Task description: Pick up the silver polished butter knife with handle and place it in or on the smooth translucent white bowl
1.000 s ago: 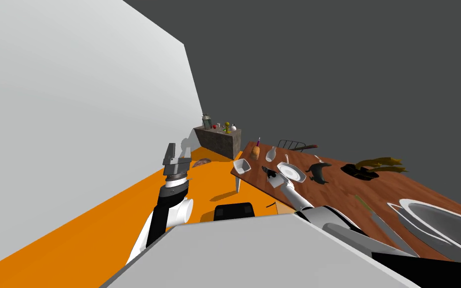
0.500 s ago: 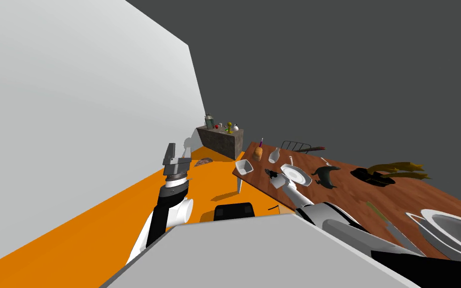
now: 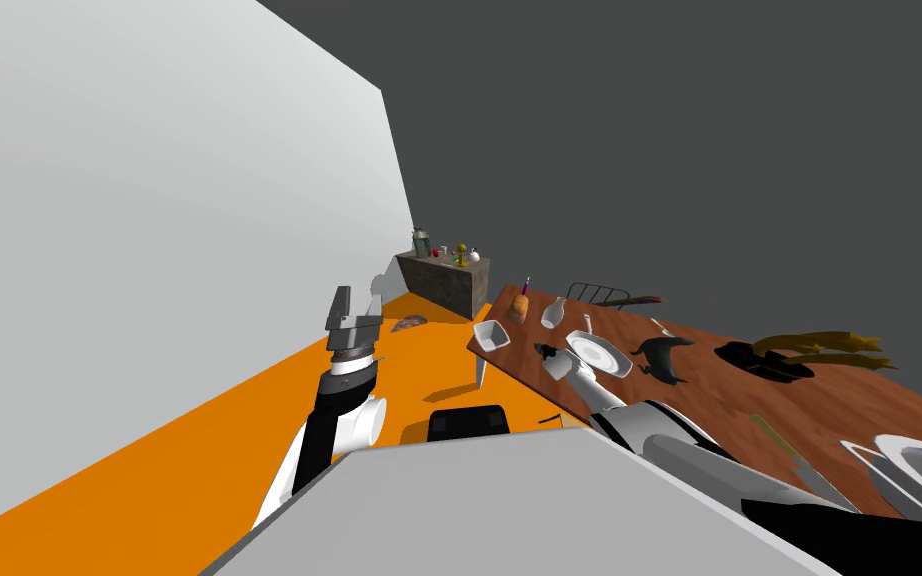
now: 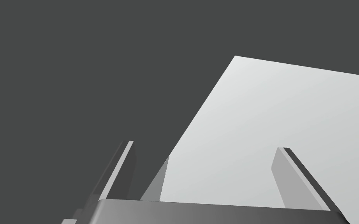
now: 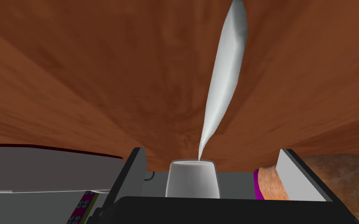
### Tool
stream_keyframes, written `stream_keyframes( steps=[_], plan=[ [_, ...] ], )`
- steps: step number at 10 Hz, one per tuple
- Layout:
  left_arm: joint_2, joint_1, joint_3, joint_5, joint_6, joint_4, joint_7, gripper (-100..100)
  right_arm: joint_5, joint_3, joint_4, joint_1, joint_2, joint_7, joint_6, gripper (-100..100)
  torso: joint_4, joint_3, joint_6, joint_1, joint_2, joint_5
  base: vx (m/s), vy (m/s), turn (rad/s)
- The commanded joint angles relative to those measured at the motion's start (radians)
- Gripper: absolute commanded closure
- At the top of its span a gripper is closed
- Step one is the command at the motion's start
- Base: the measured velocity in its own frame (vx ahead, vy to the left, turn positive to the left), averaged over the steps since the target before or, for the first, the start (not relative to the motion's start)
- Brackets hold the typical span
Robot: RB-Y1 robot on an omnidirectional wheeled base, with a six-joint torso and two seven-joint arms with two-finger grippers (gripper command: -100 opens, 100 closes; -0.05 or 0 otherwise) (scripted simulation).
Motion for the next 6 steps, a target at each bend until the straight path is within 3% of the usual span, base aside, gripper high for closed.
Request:
stream_keyframes(
  steps=[1, 2, 5, 6],
  plan=[
    [0.000, 0.000, 0.000, 0.000, 0.000, 0.000, 0.000, 0, 0.000, 0.000, 0.000, 0.000, 0.000, 0.000, 0.000, 0, 0.000, 0.000, 0.000, 0.000, 0.000, 0.000, 0.000, 0.000, 0.000],
    [0.000, 0.000, 0.000, 0.000, 0.000, 0.000, 0.000, 0, 0.019, -0.004, 0.013, 0.018, -0.001, -0.015, -0.034, -100, 0.000, 0.000, 0.000, 0.000, 0.000, 0.000, 0.071, -0.003, -0.036],
    [0.000, 0.000, 0.000, 0.000, 0.000, 0.000, 0.000, 0, 0.042, -0.008, 0.030, 0.041, -0.003, -0.033, -0.077, -100, -0.001, -0.004, 0.000, 0.001, -0.006, 0.000, 0.108, 0.013, -0.024],
    [0.000, 0.000, 0.000, 0.000, 0.000, 0.000, 0.000, 0, 0.038, -0.008, 0.027, 0.035, -0.001, -0.028, -0.066, -100, -0.001, -0.004, 0.000, 0.000, -0.006, 0.000, 0.041, 0.000, -0.003]
  ],
)
